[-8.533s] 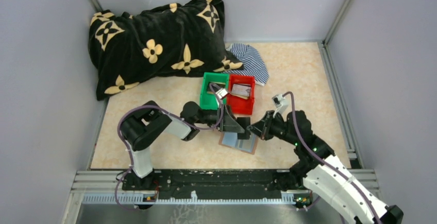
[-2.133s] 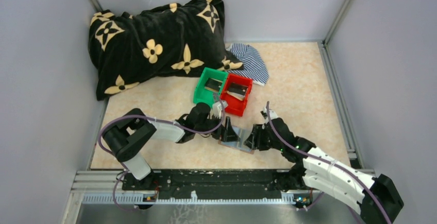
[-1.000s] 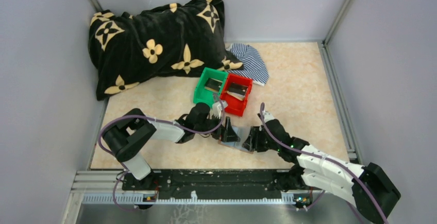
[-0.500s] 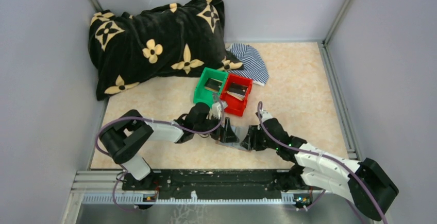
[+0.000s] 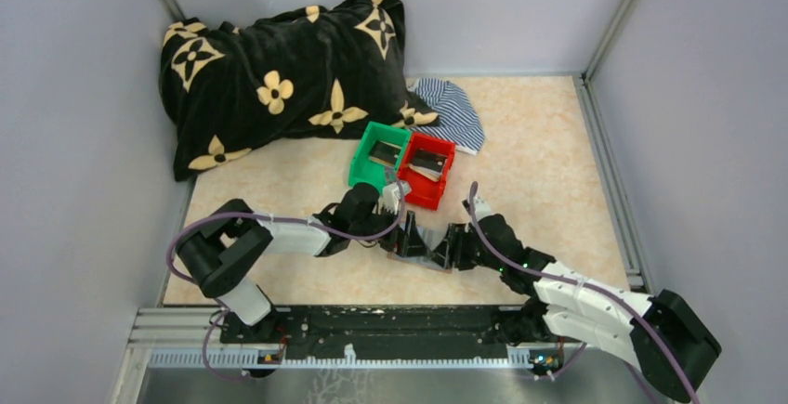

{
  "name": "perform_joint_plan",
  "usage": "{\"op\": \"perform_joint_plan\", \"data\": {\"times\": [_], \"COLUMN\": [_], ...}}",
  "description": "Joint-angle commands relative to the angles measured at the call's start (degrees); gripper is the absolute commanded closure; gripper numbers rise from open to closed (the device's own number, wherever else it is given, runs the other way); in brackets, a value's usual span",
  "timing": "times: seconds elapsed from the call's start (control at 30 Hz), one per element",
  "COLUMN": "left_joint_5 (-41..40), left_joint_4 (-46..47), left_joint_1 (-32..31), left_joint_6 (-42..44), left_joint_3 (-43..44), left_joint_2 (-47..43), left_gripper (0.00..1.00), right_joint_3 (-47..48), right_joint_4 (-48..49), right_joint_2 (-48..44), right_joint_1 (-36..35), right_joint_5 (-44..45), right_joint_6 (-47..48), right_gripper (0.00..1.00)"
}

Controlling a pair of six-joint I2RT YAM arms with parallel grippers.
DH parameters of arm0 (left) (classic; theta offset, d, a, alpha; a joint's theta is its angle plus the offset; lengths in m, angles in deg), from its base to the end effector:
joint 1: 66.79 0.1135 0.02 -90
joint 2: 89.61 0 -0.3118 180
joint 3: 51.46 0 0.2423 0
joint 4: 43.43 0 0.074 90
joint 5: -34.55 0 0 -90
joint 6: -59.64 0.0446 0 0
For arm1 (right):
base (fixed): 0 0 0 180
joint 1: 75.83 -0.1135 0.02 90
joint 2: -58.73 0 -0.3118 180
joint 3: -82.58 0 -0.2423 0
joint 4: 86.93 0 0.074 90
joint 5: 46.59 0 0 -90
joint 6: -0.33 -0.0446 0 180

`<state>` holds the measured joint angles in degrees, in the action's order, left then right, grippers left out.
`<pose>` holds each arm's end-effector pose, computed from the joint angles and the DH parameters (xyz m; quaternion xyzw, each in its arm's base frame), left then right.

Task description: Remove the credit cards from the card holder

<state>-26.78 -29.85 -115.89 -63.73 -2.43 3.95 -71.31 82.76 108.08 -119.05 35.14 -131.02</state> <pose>0.1862 -0.2477 0.1966 0.2362 0.8184 -0.4767 0.2170 0.0962 0.0992 0.1892 -0.0484 0.8781 0.3644 0.3062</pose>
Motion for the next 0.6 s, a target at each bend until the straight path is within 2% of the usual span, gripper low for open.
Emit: {"op": "perform_joint_plan", "data": {"times": [0.0, 0.37, 0.57], "left_joint_5": [0.5, 0.3, 0.9], "left_joint_4": [-0.2, -0.5, 0.3], "left_joint_1": [0.1, 0.6, 0.7], "left_joint_6": [1.0, 1.2, 0.8], "left_joint_3": [1.1, 0.3, 0.3], "left_joint_2": [0.2, -0.2, -0.1], "left_gripper": [0.03, 0.03, 0.03], "right_joint_3": [-0.6, 0.4, -1.4], "right_joint_4": [3.1, -2.8, 0.1], "right_joint_2": [0.2, -3.4, -1.3], "right_joint_1": [-0.6, -0.6, -0.6], "right_joint_5": [0.4, 1.9, 1.0], "right_joint_6": [-0.6, -0.3, -0.6], "right_gripper": [0.49, 0.5, 0.5]}}
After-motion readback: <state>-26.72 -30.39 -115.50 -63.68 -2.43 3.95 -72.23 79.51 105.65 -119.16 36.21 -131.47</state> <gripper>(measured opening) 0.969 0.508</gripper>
